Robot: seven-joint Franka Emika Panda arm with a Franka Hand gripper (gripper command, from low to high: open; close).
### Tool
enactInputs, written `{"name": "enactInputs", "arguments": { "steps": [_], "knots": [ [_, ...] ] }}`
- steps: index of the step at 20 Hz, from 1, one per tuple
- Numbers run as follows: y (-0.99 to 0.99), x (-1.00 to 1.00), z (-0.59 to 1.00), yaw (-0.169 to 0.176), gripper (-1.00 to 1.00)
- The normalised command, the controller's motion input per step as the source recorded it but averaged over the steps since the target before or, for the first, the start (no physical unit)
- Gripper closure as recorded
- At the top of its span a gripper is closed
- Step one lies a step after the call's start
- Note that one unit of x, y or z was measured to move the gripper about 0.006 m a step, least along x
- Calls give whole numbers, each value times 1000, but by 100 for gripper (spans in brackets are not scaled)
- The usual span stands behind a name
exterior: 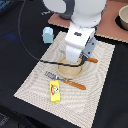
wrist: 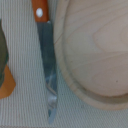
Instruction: Interact with the objects in diverse but meaningful ways.
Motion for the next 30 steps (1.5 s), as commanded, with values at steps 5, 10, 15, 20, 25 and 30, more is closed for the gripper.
{"name": "enactInputs", "arguments": {
  "steps": [5, 10, 15, 20, 25, 30],
  "knots": [
    [710, -478, -38, 2, -100],
    [703, -422, 0, 0, -100],
    [697, -394, 0, 0, -100],
    [539, -470, -58, 51, -100],
    [401, -439, -153, 59, -100],
    [353, -239, -199, 52, -100]
  ]
}}
